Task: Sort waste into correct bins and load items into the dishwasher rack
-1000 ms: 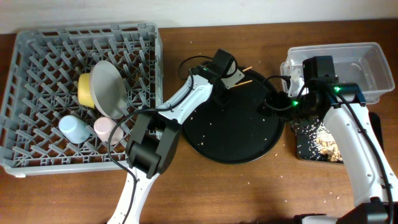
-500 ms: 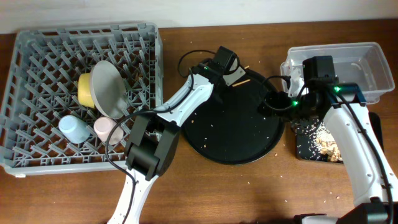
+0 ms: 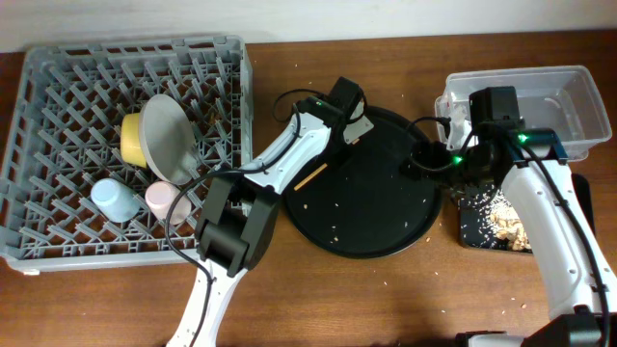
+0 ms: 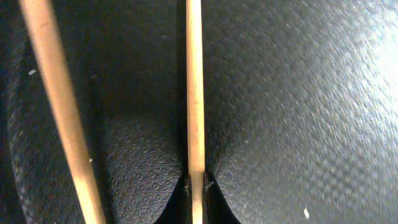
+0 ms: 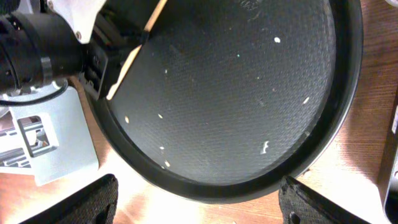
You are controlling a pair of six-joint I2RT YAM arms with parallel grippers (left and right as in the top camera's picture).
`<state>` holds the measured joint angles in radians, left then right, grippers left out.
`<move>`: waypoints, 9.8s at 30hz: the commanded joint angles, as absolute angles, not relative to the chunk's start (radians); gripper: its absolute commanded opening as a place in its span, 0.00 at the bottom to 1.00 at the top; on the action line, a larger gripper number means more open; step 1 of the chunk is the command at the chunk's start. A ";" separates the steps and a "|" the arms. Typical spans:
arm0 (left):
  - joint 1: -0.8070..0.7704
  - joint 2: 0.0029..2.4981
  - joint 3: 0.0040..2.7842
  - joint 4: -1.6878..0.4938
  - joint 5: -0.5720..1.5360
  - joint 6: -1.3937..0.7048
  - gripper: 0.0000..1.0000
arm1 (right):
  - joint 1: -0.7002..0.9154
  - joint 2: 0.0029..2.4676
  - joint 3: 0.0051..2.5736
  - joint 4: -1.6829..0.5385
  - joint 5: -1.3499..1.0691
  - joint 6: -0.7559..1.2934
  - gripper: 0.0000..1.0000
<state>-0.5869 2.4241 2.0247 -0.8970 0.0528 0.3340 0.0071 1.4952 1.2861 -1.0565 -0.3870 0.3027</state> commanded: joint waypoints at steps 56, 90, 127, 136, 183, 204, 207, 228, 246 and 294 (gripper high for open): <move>-0.531 2.725 2.716 -1.361 -0.047 0.144 0.41 | 0.006 1.486 1.294 -1.040 -0.381 0.293 0.84; -0.617 2.651 2.740 -1.380 0.128 -0.300 0.47 | -0.194 1.485 1.295 -1.017 -0.386 0.368 0.88; -0.209 2.344 2.431 -1.481 -0.066 -0.175 0.23 | -0.234 1.486 1.294 -1.059 -0.389 0.379 0.98; -0.221 1.903 2.521 -1.688 -0.070 -0.115 0.99 | -0.236 1.486 1.294 -1.059 -0.382 0.379 0.98; -0.109 0.005 0.009 -0.035 -0.154 -0.029 0.99 | -0.236 1.486 1.294 -1.059 -0.382 0.379 0.98; -0.109 0.012 0.009 -0.068 -0.154 -0.029 0.99 | -0.221 1.463 1.294 -1.058 -0.370 0.376 0.98; -0.109 0.012 0.009 -0.068 -0.154 -0.029 0.99 | -0.169 1.394 1.294 -1.003 -0.291 0.374 0.98; -0.109 0.012 0.009 -0.068 -0.154 -0.029 0.99 | 0.084 0.501 0.578 -0.352 -0.228 0.034 0.98; -0.109 0.012 0.009 -0.068 -0.154 -0.029 0.99 | 0.085 0.003 0.006 0.105 -0.229 0.033 0.98; -0.109 0.012 0.009 -0.068 -0.154 -0.029 0.99 | 0.085 0.008 0.006 -0.057 -0.224 0.033 0.98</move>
<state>-0.1150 0.0158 0.0128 -0.0666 -0.1535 -0.0448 0.0795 0.0120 0.0109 -0.0517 -0.2321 0.0402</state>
